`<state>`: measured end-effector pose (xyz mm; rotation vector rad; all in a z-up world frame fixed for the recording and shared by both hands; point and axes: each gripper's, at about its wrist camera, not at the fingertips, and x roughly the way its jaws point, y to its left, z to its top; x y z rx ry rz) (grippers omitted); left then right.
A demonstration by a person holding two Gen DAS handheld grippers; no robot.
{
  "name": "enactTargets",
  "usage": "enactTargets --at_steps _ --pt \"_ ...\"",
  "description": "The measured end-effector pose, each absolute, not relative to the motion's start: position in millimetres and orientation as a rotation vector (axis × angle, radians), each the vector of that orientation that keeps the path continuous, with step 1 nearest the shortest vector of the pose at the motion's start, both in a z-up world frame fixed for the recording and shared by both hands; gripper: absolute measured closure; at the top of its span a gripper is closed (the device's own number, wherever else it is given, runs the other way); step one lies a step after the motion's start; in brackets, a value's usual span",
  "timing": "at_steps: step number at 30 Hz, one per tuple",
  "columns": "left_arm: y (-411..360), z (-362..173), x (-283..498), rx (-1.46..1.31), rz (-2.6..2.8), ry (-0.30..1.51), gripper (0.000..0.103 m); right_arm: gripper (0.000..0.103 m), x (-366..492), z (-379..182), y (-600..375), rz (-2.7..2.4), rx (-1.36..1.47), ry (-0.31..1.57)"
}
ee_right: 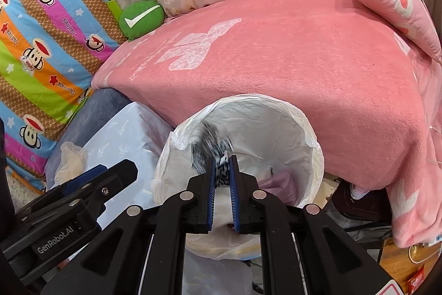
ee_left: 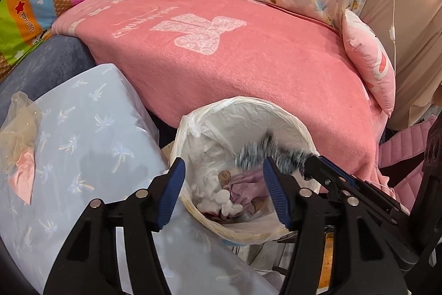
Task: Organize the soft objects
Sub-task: 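Open both grippers over the bin to drop the glove and scrunchie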
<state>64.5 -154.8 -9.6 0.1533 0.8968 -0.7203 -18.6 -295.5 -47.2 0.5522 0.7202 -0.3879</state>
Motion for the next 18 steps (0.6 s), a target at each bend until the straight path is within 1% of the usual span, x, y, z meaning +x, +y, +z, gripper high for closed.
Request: enactTargets --at_steps 9,11,13,18 --pt "-145.7 -14.8 69.3 0.142 -0.694 0.911 0.047 0.091 -14.9 -45.6 -287.7 -0.375 0.527 0.725" --pt "-143.9 -15.6 69.7 0.141 -0.689 0.913 0.047 0.089 -13.6 -45.7 -284.8 -0.37 0.521 0.729" --pt "-141.8 -16.4 70.6 0.139 -0.685 0.916 0.047 0.085 -12.2 -45.8 -281.9 -0.364 0.515 0.733" --pt "-136.0 -17.2 72.4 0.134 -0.67 0.916 0.047 0.084 -8.2 -45.7 -272.8 -0.348 0.496 0.746"
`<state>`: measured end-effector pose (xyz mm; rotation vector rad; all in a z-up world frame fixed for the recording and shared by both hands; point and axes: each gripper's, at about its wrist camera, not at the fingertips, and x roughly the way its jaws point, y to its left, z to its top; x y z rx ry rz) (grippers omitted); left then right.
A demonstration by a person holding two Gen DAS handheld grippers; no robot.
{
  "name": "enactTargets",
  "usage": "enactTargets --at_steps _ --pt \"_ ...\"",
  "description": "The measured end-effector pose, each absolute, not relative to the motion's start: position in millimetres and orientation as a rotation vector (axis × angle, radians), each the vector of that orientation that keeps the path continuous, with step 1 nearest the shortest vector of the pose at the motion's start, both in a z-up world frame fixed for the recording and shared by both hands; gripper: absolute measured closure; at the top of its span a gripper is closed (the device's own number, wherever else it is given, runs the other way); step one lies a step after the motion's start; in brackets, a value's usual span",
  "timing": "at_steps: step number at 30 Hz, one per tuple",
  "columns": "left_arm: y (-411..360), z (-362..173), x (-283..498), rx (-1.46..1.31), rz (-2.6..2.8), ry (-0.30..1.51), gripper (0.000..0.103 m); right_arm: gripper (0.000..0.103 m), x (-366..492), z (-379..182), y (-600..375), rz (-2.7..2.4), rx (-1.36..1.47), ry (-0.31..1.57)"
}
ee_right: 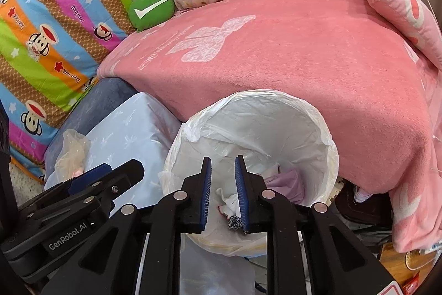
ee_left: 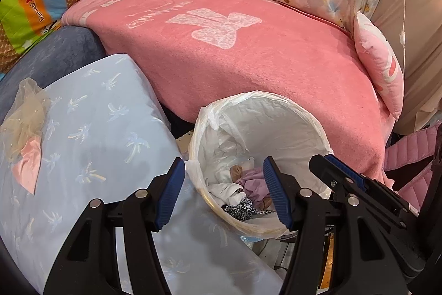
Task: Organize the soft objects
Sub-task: 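Open both grippers over the bin to drop the glove and scrunchie, then withdraw both open grippers from the bin back to the pink cloth and tulle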
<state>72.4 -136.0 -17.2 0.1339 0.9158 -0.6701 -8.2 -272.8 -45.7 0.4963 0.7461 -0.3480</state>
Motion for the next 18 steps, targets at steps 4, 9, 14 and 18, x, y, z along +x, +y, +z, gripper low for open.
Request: enactTargets --at_steps 4,9,14,18 --pt "-129.9 -17.8 75.0 0.123 -0.656 0.918 0.047 0.084 -4.9 -46.3 -266.4 -0.335 0.487 0.755" --pt "-120.4 -20.1 79.0 0.109 -0.634 0.923 0.047 0.084 1.0 -48.1 -257.9 -0.318 0.475 0.767" --pt "-109.8 -22.5 83.5 0.093 -0.614 0.931 0.047 0.084 6.6 -50.0 -248.2 -0.298 0.46 0.779" --pt "-100.2 -24.6 86.5 0.081 -0.598 0.935 0.047 0.083 11.7 -50.7 -240.6 -0.284 0.449 0.787"
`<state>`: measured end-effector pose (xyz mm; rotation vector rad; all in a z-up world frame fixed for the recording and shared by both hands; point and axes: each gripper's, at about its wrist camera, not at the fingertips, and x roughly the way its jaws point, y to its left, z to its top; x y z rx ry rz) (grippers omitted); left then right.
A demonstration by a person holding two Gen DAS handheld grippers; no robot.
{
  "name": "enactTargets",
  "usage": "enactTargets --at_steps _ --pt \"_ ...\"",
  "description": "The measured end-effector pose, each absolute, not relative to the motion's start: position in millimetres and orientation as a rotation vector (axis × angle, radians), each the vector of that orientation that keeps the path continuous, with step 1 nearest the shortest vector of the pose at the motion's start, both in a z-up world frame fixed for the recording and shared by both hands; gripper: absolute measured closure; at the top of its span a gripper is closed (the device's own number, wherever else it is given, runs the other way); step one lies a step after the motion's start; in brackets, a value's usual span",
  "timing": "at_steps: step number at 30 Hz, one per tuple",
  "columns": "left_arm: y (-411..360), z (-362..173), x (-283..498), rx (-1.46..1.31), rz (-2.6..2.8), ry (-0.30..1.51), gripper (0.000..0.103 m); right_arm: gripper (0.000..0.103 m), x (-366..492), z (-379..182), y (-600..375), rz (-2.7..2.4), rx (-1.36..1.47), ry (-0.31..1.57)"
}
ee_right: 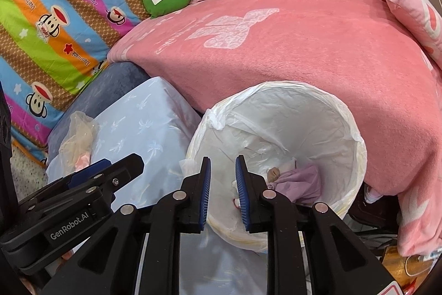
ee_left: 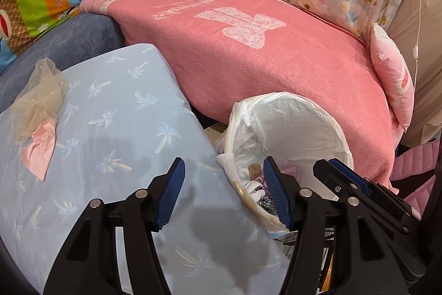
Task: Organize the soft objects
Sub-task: 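Withdraw both open grippers from the bin back to the pink cloth and tulle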
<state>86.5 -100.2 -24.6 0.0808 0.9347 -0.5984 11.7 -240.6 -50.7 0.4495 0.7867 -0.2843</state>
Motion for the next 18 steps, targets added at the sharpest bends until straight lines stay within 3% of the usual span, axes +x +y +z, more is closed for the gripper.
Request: enactTargets --at_steps 10,13,18 --pt "-73.8 -28.4 97.2 0.042 -0.553 0.946 0.047 0.082 26.9 -51.7 -216.5 -0.24 0.418 0.807" --pt "-64.4 -28.9 100.1 0.029 -0.537 0.947 0.047 0.072 31.2 -51.8 -207.2 -0.231 0.407 0.809" --pt "-50.2 -32.2 105.4 0.012 -0.512 0.955 0.047 0.072 38.1 -52.4 -192.5 -0.208 0.39 0.818"
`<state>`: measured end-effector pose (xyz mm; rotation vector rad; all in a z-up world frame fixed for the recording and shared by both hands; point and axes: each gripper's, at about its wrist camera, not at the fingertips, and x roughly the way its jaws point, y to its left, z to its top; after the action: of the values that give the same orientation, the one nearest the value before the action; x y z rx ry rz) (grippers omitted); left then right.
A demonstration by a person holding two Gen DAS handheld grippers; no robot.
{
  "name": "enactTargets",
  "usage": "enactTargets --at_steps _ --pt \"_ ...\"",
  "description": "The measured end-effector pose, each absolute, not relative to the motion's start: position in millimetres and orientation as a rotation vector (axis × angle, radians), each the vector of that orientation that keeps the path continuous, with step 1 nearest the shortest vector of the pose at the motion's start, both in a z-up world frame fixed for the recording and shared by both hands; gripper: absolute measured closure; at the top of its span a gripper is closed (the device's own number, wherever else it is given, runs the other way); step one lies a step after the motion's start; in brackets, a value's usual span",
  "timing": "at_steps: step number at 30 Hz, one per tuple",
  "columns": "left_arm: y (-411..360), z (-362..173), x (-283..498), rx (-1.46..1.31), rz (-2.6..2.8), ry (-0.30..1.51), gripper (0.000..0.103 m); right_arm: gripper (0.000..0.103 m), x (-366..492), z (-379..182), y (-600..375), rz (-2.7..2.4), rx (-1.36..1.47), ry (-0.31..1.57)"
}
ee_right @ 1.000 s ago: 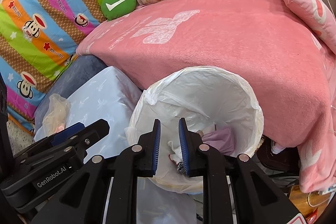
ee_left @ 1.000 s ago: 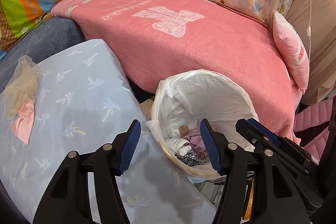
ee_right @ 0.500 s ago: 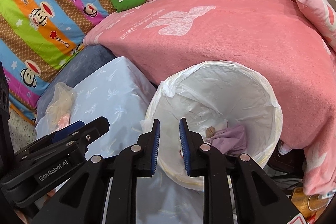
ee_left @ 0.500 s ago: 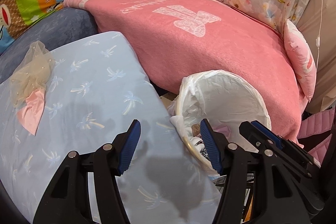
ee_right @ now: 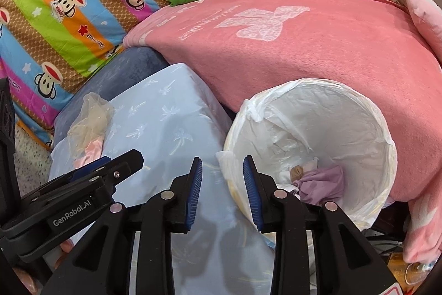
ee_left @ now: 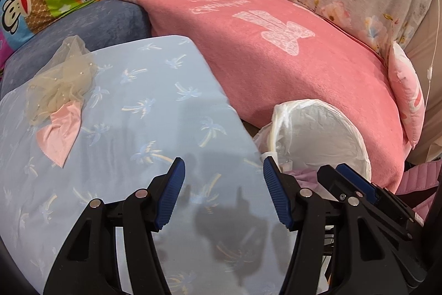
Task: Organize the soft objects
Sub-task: 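Withdraw both open grippers from the bin back to the pink cloth and tulle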
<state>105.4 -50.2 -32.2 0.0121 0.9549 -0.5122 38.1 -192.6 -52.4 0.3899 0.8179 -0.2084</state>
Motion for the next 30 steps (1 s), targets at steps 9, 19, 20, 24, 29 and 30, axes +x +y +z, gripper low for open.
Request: enactTargets --at_steps 9,19,20,24,29,30 --pt "-23.4 -37.7 113.1 -0.02 -0.469 0.966 0.047 0.072 51.4 -54.3 -169.6 -0.173 0.357 0.839" --pt "17.7 -46.6 127.1 -0.041 -0.388 0.971 0.033 0.072 70.7 -56.9 -137.5 -0.123 0.317 0.864" --pt "24.6 -48.4 129.6 -0.044 -0.37 0.969 0.03 0.072 73.3 -57.8 -134.0 -0.116 0.314 0.867" --pt "46.6 -55.3 140.3 -0.062 -0.307 0.976 0.026 0.072 84.6 -61.6 -116.9 -0.087 0.293 0.883" --pt "74.7 -65.4 156.2 -0.083 -0.231 0.995 0.021 0.072 100.6 -65.9 -96.1 -0.054 0.273 0.899" --pt "80.2 -67.3 158.9 -0.087 -0.216 0.996 0.02 0.072 104.2 -67.3 -91.6 -0.048 0.271 0.904"
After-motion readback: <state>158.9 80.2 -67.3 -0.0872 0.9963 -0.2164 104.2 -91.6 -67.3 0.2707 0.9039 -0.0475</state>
